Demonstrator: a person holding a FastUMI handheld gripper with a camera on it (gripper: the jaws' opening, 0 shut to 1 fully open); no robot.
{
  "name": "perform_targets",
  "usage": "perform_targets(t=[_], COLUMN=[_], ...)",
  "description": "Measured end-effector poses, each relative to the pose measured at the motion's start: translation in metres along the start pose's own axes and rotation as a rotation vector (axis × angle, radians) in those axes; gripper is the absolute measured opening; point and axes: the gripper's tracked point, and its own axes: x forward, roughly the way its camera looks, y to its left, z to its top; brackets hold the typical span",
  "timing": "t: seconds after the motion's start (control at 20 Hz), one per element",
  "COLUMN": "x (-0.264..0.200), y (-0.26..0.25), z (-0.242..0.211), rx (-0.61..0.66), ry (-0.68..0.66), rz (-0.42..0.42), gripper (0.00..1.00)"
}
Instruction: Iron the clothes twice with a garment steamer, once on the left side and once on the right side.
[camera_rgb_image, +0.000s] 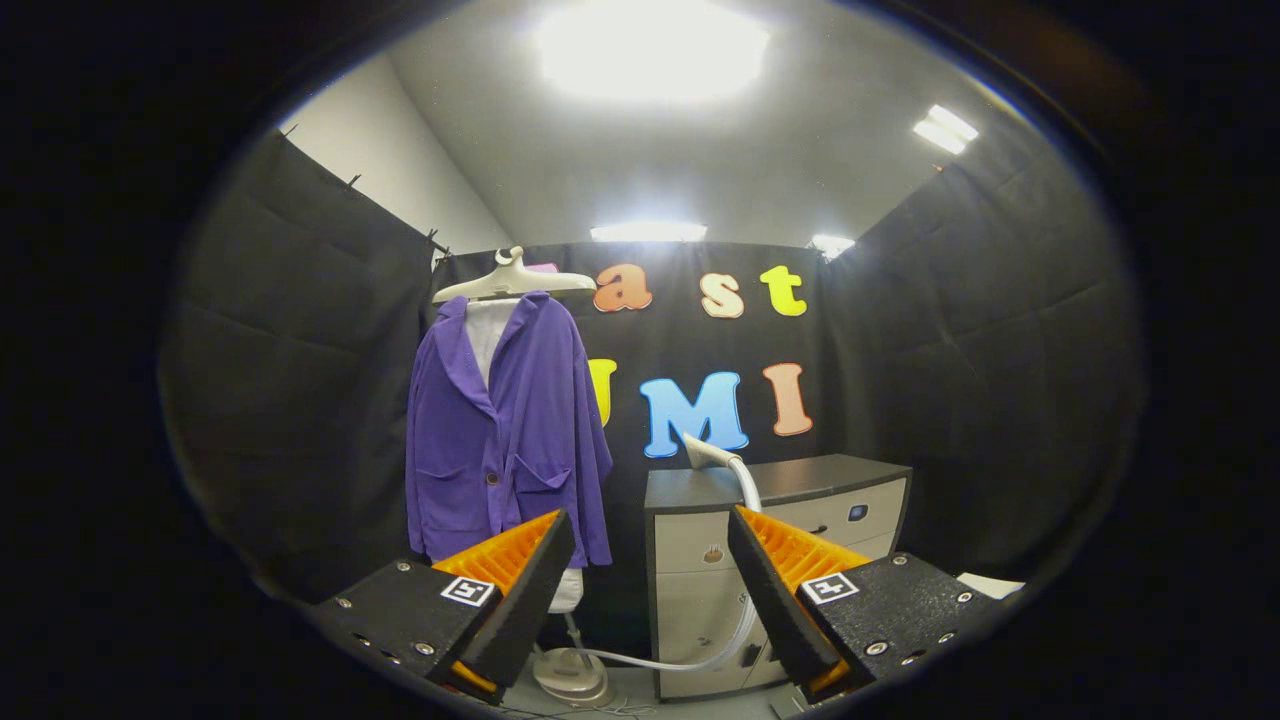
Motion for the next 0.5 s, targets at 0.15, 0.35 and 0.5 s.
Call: perform_targets(t=[0.15, 0.35, 0.5], x=[0.043, 0.086, 0.119], y=[-0.004, -0.026, -0.050], z=[0.026, 0.051, 0.069], rx=[0.004, 0.019, 0.025], ry=[-0.012, -0.034, -0.044], rz=[0.038, 0.064, 0.068], gripper=[0.95, 0.95, 0.95])
